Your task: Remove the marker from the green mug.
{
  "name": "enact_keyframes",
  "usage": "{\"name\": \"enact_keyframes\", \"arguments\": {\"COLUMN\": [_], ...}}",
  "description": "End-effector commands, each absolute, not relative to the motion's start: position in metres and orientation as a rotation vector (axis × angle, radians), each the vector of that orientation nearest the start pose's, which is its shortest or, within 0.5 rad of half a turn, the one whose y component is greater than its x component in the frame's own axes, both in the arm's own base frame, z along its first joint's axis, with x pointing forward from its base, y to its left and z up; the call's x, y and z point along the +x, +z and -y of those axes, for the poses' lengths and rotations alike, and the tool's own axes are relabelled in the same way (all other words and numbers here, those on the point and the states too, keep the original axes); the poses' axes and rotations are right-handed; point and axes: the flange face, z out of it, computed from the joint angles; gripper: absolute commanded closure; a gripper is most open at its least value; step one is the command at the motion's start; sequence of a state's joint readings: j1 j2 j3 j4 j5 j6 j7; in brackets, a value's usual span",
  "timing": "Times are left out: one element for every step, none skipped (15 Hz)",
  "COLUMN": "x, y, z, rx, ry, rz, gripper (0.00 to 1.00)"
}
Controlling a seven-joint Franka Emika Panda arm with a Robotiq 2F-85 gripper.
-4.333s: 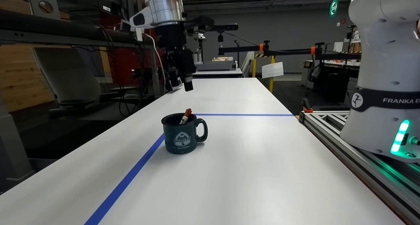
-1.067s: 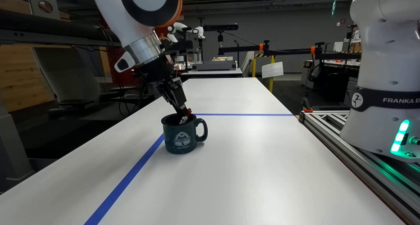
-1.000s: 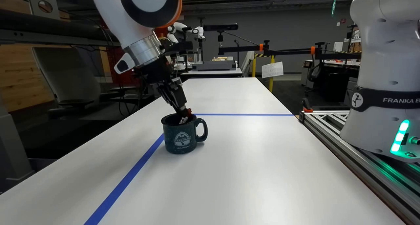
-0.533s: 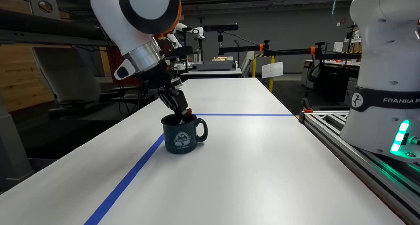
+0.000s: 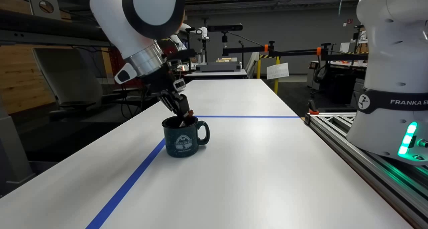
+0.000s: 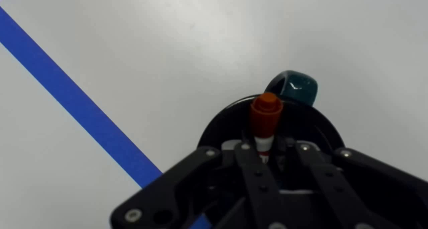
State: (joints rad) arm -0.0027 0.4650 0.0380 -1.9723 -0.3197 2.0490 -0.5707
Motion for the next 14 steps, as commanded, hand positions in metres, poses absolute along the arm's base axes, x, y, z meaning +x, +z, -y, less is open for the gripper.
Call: {"name": "enact_keyframes", "arguments": {"x": [0.557,0.551,0.545,0.537,0.525,0.513,0.501,0.490,0.480,0.472,0.465,0.460,0.456,0.455], "y": [0.252,0.262,0.273,0.282,0.290,0.297,0.304,0.304,0.303,0.301,0.299,0.294,0.289,0.279], "z": [-0.010,-0.010,-0.009,-0.007,-0.004,-0.002,-0.001,-0.005,-0.012,-0.020,-0.028,-0.040,-0.050,-0.059], "rx": [-2.948,-2.944,-2.937,-2.936,-2.923,-2.918,-2.946,-2.940,-2.939,-2.943,-2.929,-2.917,-2.906,-2.913], "ry": [0.599,0.587,0.566,0.559,0.554,0.542,0.553,0.531,0.510,0.498,0.451,0.443,0.417,0.396], "rz": [1.331,1.343,1.347,1.354,1.356,1.352,1.347,1.367,1.403,1.440,1.485,1.543,1.601,1.665], "gripper": [0.95,0.95,0.95,0.95,0.95,0.95,0.95,0.95,0.95,0.95,0.95,0.95,0.95,0.95]}}
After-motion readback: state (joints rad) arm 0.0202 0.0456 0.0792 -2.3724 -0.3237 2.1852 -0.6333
